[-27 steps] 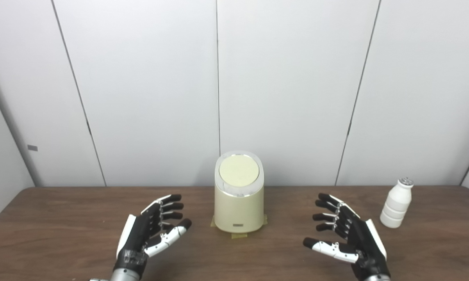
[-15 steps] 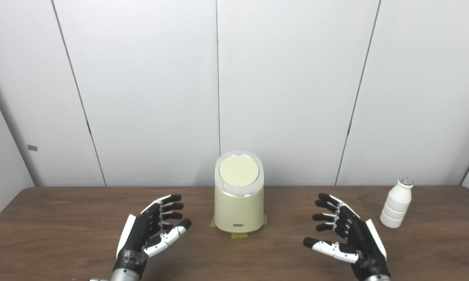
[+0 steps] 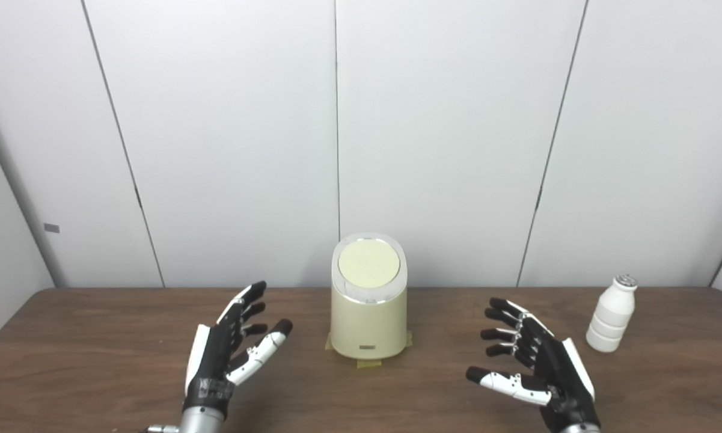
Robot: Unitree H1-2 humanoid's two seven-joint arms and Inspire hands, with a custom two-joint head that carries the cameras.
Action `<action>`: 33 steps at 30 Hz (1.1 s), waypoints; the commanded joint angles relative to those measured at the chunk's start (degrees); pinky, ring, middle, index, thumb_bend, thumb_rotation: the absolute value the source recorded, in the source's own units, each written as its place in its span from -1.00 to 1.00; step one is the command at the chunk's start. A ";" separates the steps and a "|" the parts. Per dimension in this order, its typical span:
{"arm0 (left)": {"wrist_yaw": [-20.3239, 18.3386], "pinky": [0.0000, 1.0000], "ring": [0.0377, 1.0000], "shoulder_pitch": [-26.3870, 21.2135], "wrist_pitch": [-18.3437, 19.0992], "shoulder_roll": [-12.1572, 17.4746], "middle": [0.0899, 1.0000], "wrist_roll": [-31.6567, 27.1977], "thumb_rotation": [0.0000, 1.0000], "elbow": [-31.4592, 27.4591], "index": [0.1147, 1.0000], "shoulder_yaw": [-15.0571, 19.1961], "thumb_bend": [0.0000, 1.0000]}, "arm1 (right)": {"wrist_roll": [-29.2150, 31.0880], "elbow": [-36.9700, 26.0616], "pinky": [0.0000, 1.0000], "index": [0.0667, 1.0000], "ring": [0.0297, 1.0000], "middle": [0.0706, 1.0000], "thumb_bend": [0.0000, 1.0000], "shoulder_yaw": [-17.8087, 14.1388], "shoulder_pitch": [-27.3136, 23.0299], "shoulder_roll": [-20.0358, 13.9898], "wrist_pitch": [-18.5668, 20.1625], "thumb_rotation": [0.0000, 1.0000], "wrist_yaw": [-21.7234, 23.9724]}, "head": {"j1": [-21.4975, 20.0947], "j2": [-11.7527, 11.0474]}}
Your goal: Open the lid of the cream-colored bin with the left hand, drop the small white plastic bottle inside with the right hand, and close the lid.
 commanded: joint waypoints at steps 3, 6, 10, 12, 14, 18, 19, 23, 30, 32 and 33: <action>0.53 0.71 0.81 -7.15 -2.81 2.02 0.86 2.23 -0.08 1.56 0.93 -0.58 0.54 | 0.72 -0.80 0.17 0.55 0.35 0.58 0.44 -0.45 -1.98 -0.30 -2.86 -0.67 -0.24 | -0.01 -0.12; 0.99 0.84 0.88 -10.11 -1.72 2.06 0.89 2.77 -0.08 2.86 0.98 -0.64 0.61 | 1.03 -0.30 0.18 0.56 0.36 0.58 0.45 -0.47 -2.11 -0.47 -3.51 -0.64 -0.01 | 0.12 -0.38; 1.38 0.92 0.98 -13.67 -1.18 1.99 0.97 4.03 -0.16 5.42 1.00 -1.33 0.65 | 1.42 0.14 0.14 0.56 0.33 0.56 0.42 -0.40 -2.23 -0.53 -4.17 -0.75 0.19 | 0.09 -0.46; 1.75 0.96 1.00 -15.28 -0.13 2.12 0.99 5.61 -0.17 6.16 1.00 -2.17 0.65 | 1.45 -0.34 0.13 0.55 0.31 0.55 0.42 -0.30 -2.11 -0.43 -3.95 -0.77 0.18 | 0.14 -0.49; 2.45 0.90 1.00 -16.87 0.49 2.11 1.00 6.95 -0.17 7.08 1.00 -2.81 0.67 | 1.39 -0.61 0.14 0.54 0.31 0.54 0.42 -0.24 -2.02 -0.38 -3.89 -0.76 0.13 | 0.20 -0.40; 3.09 0.83 1.00 -19.70 1.32 1.72 1.00 8.05 -0.18 9.12 1.00 -3.30 0.71 | 1.57 -1.09 0.14 0.54 0.31 0.54 0.41 0.01 -1.90 -0.44 -3.60 -0.78 0.47 | 0.17 -0.29; 3.28 0.83 1.00 -20.36 1.04 1.64 1.00 8.22 -0.21 9.88 1.00 -3.41 0.71 | 1.53 -1.16 0.14 0.54 0.30 0.55 0.40 0.07 -1.86 -0.42 -3.62 -0.79 0.49 | 0.03 -0.31; 3.88 0.96 1.00 -22.47 0.35 1.87 1.00 9.83 -0.23 12.41 1.00 -4.37 0.76 | 1.36 -1.55 0.14 0.54 0.30 0.54 0.40 0.16 -1.74 -0.23 -3.23 -0.80 0.34 | -0.26 -0.24; 5.39 0.94 1.00 -25.51 0.41 2.10 1.00 12.48 -0.22 15.89 1.00 -6.02 0.84 | 1.09 -1.92 0.10 0.55 0.29 0.54 0.41 0.44 -1.76 -0.24 -2.97 -0.76 0.47 | -0.53 -0.24; 5.51 0.88 1.00 -26.28 1.40 2.00 1.00 13.21 -0.23 16.27 1.00 -6.37 0.85 | 0.48 -2.11 0.08 0.55 0.28 0.54 0.40 0.66 -1.78 -0.33 -2.91 -0.78 0.39 | -0.71 -0.18; 5.57 0.84 1.00 -26.49 1.84 1.97 1.00 13.56 -0.23 16.28 1.00 -6.50 0.85 | 0.26 -2.14 0.09 0.55 0.27 0.54 0.40 0.73 -1.79 -0.40 -2.90 -0.78 0.39 | -0.71 -0.18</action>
